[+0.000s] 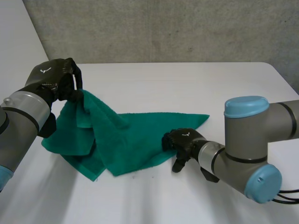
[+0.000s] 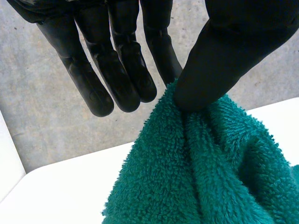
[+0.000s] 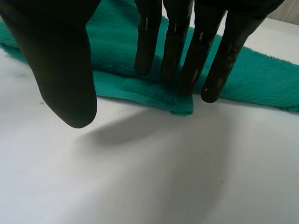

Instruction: Fold the towel.

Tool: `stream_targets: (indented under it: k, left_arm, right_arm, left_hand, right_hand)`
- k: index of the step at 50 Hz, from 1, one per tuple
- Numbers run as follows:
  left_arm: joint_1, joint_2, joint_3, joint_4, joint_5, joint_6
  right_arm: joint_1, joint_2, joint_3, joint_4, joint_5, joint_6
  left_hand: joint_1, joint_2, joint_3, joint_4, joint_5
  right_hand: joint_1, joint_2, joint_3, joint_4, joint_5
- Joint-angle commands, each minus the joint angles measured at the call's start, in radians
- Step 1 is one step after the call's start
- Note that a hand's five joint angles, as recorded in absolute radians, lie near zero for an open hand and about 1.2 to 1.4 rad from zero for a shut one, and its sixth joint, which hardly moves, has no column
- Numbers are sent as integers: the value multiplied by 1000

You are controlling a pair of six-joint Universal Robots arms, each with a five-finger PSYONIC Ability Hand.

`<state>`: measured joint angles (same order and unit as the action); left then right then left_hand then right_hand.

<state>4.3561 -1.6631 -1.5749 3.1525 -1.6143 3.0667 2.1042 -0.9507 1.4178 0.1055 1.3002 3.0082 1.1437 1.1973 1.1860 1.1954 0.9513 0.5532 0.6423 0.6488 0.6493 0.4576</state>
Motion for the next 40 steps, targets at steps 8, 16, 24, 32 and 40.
stream_targets:
  k: [8, 16, 24, 32, 40]
  left_arm:
    - [8, -3, 3, 3, 1, 0]
    - [8, -4, 1, 21, 1, 0]
    - [7, -6, 1, 23, 1, 0]
    - [7, -9, 1, 24, 1, 0]
    - [7, -10, -2, 24, 1, -2]
  right_arm:
    - [4, 118, -146, 6, 10, -11]
    - [4, 159, -210, 6, 10, -11]
    - [4, 188, -244, 6, 10, -14]
    - [4, 207, -257, 5, 11, -34]
    - [4, 221, -266, 3, 34, -46]
  left_hand:
    - [253, 199, 210, 201, 270]
    - [253, 199, 210, 201, 270]
    - [253, 199, 210, 201, 270]
    - [253, 199, 210, 201, 270]
    - [253, 199, 210, 201, 270]
  right_hand:
    - [222, 133, 126, 126, 143]
    - [301, 212, 205, 205, 222]
    - [374, 285, 279, 278, 295]
    - [398, 309, 302, 302, 319]
    - [637, 548, 541, 541, 558]
